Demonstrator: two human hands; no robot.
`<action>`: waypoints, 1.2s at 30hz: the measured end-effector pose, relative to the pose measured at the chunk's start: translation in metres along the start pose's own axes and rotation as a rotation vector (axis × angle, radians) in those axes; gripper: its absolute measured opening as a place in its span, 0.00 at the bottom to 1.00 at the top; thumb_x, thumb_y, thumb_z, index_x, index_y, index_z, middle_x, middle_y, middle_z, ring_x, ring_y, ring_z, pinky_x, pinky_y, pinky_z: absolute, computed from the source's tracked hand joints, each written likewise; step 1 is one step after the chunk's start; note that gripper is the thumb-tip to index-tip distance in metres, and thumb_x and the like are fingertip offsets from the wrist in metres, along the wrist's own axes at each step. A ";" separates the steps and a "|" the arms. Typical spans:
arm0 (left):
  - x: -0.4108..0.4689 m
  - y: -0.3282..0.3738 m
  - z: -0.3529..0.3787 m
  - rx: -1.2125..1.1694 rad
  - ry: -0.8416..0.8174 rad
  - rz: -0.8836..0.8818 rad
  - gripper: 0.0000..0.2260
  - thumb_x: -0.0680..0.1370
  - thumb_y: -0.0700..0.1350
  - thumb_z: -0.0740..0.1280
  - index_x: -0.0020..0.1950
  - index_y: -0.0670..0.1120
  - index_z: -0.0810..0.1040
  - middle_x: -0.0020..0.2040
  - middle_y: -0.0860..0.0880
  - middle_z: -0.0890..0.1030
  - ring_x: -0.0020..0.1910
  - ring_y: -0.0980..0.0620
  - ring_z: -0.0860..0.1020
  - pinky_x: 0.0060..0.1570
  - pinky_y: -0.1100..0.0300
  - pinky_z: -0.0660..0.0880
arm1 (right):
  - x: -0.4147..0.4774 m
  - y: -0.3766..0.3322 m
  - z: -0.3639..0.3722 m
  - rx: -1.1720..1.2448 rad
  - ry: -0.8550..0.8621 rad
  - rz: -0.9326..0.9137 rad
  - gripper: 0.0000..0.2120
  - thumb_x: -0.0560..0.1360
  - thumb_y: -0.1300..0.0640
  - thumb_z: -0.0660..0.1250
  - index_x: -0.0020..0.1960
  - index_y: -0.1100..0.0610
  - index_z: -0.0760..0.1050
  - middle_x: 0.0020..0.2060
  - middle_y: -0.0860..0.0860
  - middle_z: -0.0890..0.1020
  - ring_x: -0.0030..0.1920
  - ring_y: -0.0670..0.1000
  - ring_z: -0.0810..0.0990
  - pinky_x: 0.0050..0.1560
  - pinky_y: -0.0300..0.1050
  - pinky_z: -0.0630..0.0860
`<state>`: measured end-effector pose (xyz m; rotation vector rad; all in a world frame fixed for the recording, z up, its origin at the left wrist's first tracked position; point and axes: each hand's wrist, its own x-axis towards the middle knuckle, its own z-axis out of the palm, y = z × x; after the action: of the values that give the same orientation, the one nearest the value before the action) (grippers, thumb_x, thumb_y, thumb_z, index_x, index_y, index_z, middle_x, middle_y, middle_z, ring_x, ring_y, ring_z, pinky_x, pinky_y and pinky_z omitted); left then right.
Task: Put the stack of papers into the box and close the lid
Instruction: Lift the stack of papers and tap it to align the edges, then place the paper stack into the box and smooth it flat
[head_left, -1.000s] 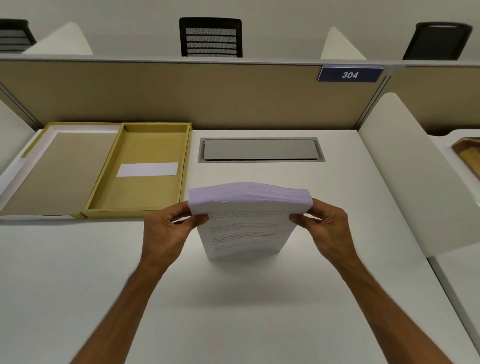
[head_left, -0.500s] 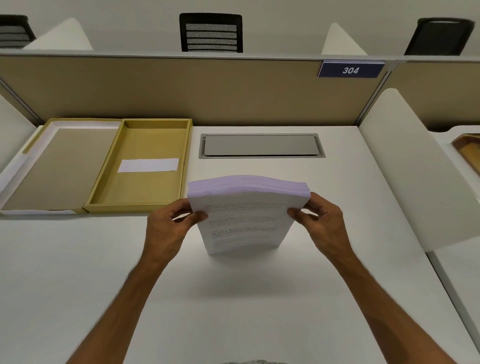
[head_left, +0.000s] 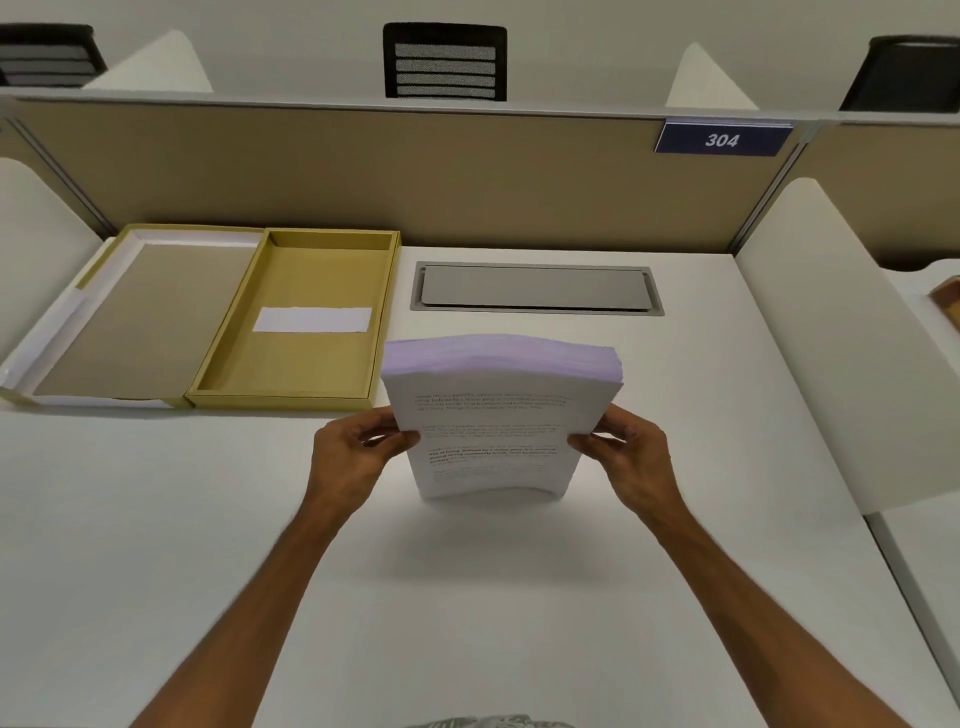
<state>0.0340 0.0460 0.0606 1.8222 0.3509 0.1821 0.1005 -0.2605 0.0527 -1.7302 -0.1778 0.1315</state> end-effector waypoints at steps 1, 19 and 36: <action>0.001 0.000 -0.001 -0.022 -0.010 -0.009 0.12 0.71 0.37 0.77 0.54 0.42 0.86 0.46 0.56 0.88 0.46 0.58 0.85 0.52 0.65 0.80 | 0.002 0.000 0.000 -0.013 -0.007 0.000 0.18 0.71 0.71 0.72 0.52 0.50 0.83 0.47 0.45 0.87 0.48 0.49 0.84 0.49 0.42 0.79; 0.011 0.016 0.013 -0.255 0.065 -0.187 0.13 0.74 0.40 0.74 0.58 0.40 0.83 0.52 0.46 0.87 0.51 0.45 0.85 0.46 0.51 0.82 | 0.031 -0.004 -0.003 0.132 -0.111 0.111 0.13 0.77 0.64 0.69 0.61 0.63 0.79 0.55 0.57 0.85 0.53 0.59 0.85 0.49 0.56 0.82; 0.057 -0.019 -0.095 -0.256 0.061 -0.373 0.10 0.72 0.40 0.76 0.50 0.37 0.84 0.44 0.43 0.87 0.39 0.47 0.85 0.39 0.56 0.79 | 0.039 -0.019 0.123 0.189 -0.020 0.314 0.11 0.76 0.65 0.70 0.58 0.62 0.81 0.50 0.54 0.87 0.48 0.55 0.87 0.41 0.45 0.81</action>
<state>0.0562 0.1566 0.0654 1.4720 0.6720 0.0206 0.1150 -0.1309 0.0515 -1.5582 0.0909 0.3839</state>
